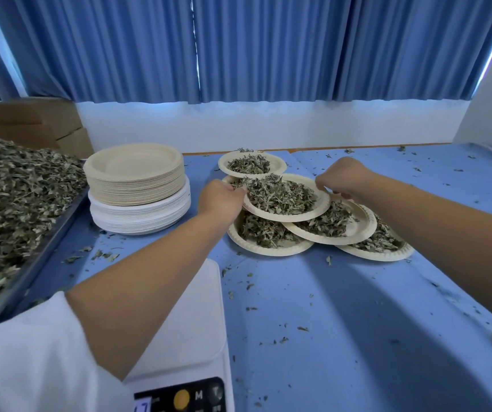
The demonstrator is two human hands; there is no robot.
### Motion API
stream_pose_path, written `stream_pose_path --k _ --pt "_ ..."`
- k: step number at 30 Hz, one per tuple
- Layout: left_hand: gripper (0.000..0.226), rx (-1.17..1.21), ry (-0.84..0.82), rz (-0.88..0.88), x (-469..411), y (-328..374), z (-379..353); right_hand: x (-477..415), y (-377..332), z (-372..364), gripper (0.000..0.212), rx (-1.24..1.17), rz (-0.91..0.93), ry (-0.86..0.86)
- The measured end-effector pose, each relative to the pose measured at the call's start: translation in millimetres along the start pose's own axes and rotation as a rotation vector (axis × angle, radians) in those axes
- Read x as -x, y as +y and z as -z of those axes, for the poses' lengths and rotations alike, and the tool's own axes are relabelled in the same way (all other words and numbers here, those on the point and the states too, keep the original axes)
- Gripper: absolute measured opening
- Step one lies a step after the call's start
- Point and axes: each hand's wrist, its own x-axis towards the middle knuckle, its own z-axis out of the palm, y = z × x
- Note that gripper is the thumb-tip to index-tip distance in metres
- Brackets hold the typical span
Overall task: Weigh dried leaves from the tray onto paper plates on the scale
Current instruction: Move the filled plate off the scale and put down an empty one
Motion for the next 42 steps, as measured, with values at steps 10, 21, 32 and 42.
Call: stream_pose_path --k 10,21,32,42 --pt "0.012 -0.172 0.062 -0.155 15 -2 41 47 -81 -45 0.019 0.100 0.393 0.188" --pt "0.032 -0.633 0.286 -0.431 -8 -24 136 66 -192 -107 0.024 -0.119 0.648 -0.001" --pt "0.032 -0.504 -0.123 -0.332 -28 -57 193 63 -196 -129 0.024 -0.015 0.805 -0.207" --pt "0.026 -0.719 -0.035 -0.408 -32 -52 196 64 -196 -120 0.019 -0.200 0.761 -0.258"
